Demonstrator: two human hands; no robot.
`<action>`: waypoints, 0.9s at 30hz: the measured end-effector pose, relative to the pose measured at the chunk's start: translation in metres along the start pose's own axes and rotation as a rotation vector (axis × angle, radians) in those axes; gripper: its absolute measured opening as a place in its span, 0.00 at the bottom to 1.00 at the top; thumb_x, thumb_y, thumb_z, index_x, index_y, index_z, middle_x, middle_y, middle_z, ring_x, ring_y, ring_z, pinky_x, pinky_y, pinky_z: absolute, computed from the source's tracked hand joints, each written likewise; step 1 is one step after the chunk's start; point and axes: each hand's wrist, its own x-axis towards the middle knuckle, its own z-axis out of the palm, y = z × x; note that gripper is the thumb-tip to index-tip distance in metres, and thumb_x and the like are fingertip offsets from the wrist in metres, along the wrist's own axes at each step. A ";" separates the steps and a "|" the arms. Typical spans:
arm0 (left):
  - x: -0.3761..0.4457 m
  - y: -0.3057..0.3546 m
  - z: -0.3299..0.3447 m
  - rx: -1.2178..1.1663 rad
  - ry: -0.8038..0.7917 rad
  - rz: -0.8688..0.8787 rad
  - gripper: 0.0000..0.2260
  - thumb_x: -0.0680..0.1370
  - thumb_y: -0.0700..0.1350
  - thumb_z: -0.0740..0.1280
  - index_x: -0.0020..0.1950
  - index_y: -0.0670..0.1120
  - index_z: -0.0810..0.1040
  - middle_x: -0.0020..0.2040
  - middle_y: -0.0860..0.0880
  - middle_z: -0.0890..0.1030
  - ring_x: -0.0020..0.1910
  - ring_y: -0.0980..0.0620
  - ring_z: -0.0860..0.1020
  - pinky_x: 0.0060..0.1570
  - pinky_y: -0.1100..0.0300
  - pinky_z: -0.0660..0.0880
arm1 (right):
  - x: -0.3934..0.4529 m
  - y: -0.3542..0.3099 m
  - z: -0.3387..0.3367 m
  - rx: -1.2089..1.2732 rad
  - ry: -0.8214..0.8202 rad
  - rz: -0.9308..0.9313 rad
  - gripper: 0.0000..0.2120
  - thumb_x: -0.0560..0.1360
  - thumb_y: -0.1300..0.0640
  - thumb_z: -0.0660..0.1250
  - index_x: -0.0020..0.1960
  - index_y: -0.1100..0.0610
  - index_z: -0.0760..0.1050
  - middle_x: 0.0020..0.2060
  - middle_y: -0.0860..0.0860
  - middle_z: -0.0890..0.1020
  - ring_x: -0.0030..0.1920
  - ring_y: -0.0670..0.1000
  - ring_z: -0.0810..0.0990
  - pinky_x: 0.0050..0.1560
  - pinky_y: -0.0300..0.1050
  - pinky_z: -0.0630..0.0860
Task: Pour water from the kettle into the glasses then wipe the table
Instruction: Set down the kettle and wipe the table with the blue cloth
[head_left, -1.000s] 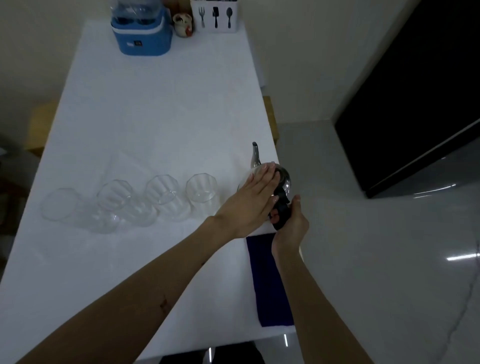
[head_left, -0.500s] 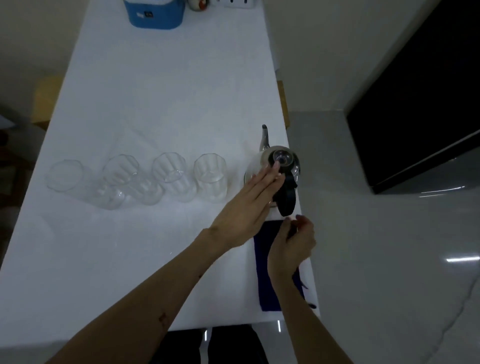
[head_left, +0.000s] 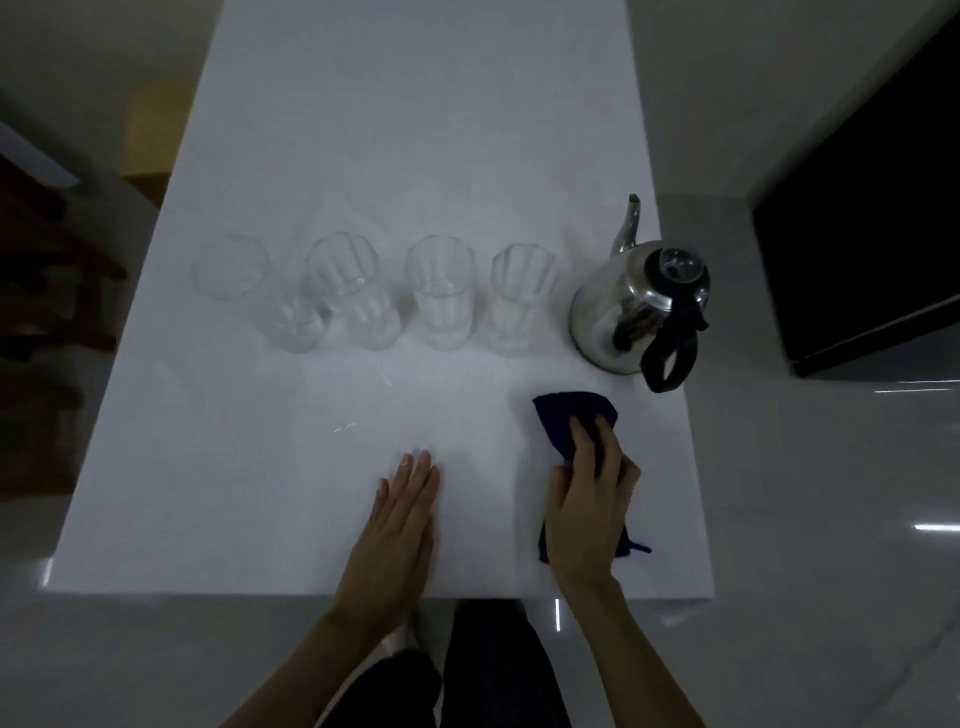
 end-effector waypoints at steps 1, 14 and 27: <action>-0.007 -0.007 -0.001 0.031 0.002 -0.017 0.22 0.84 0.45 0.46 0.78 0.41 0.57 0.79 0.44 0.57 0.78 0.48 0.52 0.76 0.53 0.45 | -0.006 -0.006 0.004 -0.031 -0.022 -0.022 0.24 0.74 0.67 0.71 0.69 0.61 0.76 0.70 0.62 0.73 0.58 0.64 0.71 0.52 0.62 0.77; -0.039 -0.050 0.003 0.278 0.048 0.025 0.24 0.83 0.45 0.50 0.76 0.35 0.56 0.78 0.38 0.56 0.78 0.43 0.54 0.76 0.48 0.52 | 0.011 -0.076 0.060 -0.090 -0.071 -0.027 0.25 0.80 0.59 0.59 0.77 0.54 0.68 0.76 0.61 0.67 0.63 0.70 0.70 0.60 0.69 0.70; -0.044 -0.053 0.006 0.273 0.069 -0.001 0.25 0.83 0.48 0.48 0.76 0.34 0.55 0.78 0.37 0.55 0.78 0.42 0.53 0.76 0.47 0.52 | -0.028 -0.017 0.038 -0.203 -0.001 -0.057 0.23 0.80 0.56 0.57 0.74 0.58 0.72 0.73 0.60 0.71 0.58 0.64 0.70 0.52 0.64 0.72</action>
